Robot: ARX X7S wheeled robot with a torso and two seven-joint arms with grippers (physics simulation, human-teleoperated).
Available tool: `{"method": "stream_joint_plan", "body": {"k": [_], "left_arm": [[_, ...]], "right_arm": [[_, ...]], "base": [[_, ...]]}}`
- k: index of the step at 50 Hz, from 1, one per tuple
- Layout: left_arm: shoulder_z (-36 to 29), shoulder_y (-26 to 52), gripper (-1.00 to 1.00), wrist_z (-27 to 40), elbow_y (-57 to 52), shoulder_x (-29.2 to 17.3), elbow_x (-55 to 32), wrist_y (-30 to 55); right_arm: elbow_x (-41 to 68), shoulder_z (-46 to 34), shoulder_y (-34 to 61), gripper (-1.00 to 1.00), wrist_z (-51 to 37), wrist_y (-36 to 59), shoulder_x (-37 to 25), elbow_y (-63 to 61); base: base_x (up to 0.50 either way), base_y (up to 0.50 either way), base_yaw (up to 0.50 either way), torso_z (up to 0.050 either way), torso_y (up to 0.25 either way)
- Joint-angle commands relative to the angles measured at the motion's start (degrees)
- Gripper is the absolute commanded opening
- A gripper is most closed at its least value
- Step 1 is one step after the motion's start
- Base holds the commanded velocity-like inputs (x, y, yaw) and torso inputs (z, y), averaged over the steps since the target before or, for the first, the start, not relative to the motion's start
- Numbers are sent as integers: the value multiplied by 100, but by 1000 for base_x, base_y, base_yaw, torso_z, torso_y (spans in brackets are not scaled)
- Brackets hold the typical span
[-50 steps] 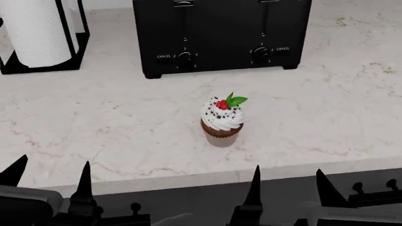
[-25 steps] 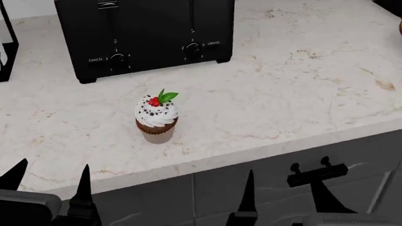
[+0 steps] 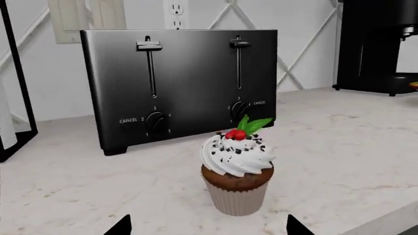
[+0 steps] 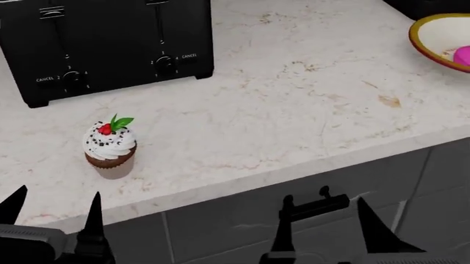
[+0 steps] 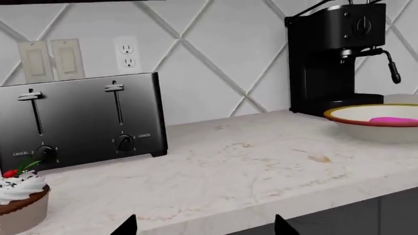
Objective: Pick up the bowl with donut and place it on the tray. Pick up the cupcake and place it on the tray.
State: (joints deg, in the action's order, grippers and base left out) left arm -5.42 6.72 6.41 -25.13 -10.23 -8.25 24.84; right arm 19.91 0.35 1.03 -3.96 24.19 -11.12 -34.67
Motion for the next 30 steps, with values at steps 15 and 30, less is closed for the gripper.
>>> {"method": "stream_joint_plan", "body": {"k": [15, 30], "left_arm": [[15, 104, 100, 100, 143, -65, -112, 42], [-286, 1058, 100, 48, 1315, 101, -56, 36]], "right_arm": [[226, -136, 77, 100, -42, 50, -76, -343], [272, -136, 0, 100, -72, -142, -73, -337]], "base": [[113, -57, 0, 0, 0], [0, 0, 0, 0, 0]]}}
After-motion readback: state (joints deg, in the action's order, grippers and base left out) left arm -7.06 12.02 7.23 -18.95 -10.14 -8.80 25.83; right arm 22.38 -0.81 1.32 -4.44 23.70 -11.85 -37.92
